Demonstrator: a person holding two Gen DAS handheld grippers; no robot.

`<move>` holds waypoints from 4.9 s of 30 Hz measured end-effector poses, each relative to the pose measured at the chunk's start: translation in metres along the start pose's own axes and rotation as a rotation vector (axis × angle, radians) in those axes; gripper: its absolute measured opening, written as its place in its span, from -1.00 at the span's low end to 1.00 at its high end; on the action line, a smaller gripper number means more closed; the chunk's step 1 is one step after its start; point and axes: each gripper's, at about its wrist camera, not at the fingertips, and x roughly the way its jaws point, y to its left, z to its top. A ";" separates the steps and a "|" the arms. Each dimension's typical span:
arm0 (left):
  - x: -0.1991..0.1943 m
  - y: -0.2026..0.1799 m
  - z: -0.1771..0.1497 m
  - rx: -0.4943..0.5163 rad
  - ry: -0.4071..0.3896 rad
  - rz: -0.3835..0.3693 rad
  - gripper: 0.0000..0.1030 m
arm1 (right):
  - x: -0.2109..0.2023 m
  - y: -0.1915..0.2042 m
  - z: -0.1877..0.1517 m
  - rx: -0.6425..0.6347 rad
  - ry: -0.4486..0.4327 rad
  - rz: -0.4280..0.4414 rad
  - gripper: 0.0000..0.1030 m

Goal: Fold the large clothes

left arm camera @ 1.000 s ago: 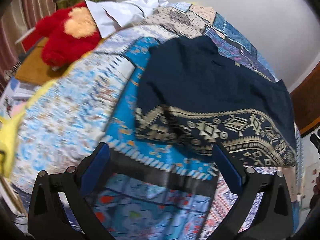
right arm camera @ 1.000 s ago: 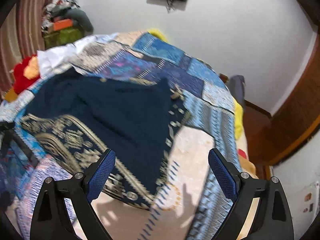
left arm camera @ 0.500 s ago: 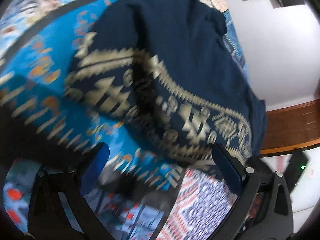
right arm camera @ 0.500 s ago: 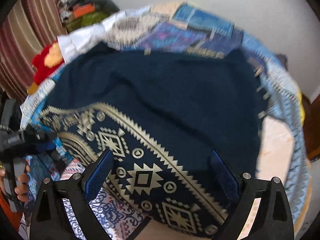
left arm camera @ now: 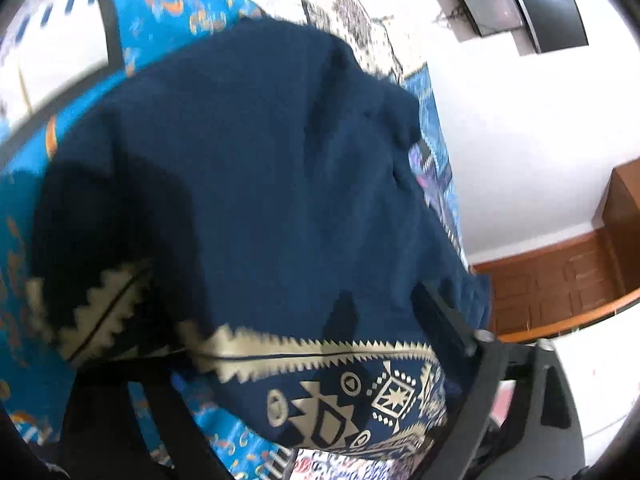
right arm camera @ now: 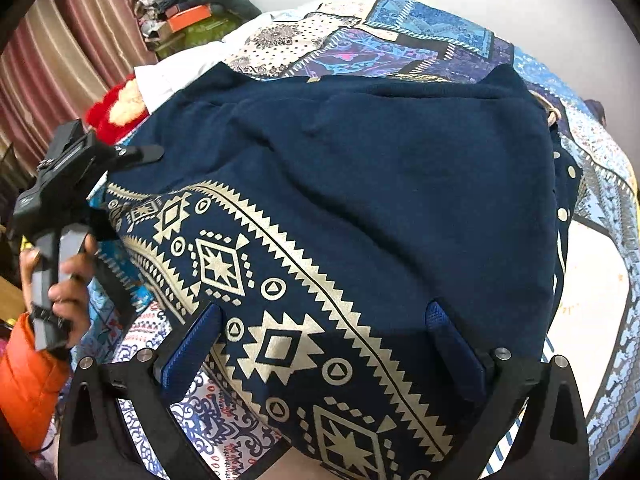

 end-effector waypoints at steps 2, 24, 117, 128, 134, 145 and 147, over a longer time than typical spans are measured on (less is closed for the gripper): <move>-0.003 -0.004 0.006 0.003 -0.027 0.028 0.04 | -0.001 -0.002 0.000 0.012 -0.002 0.022 0.98; -0.097 -0.063 -0.073 0.512 -0.207 0.416 -0.86 | -0.001 0.078 0.045 0.040 0.023 0.098 0.98; -0.072 -0.142 -0.111 0.991 -0.027 0.517 1.00 | -0.132 -0.020 -0.009 0.211 -0.085 0.007 -0.69; 0.034 -0.149 -0.078 0.904 0.095 0.485 1.00 | -0.024 0.007 0.071 0.007 0.013 -0.222 -0.69; 0.047 -0.135 -0.084 0.861 0.109 0.459 1.00 | -0.015 -0.031 0.042 -0.034 -0.030 -0.393 0.97; -0.019 -0.134 -0.094 0.909 0.080 0.474 1.00 | -0.079 -0.070 0.005 0.157 -0.024 -0.209 0.96; -0.032 -0.135 -0.087 0.883 0.063 0.456 1.00 | -0.093 -0.068 0.001 0.171 -0.047 -0.146 0.96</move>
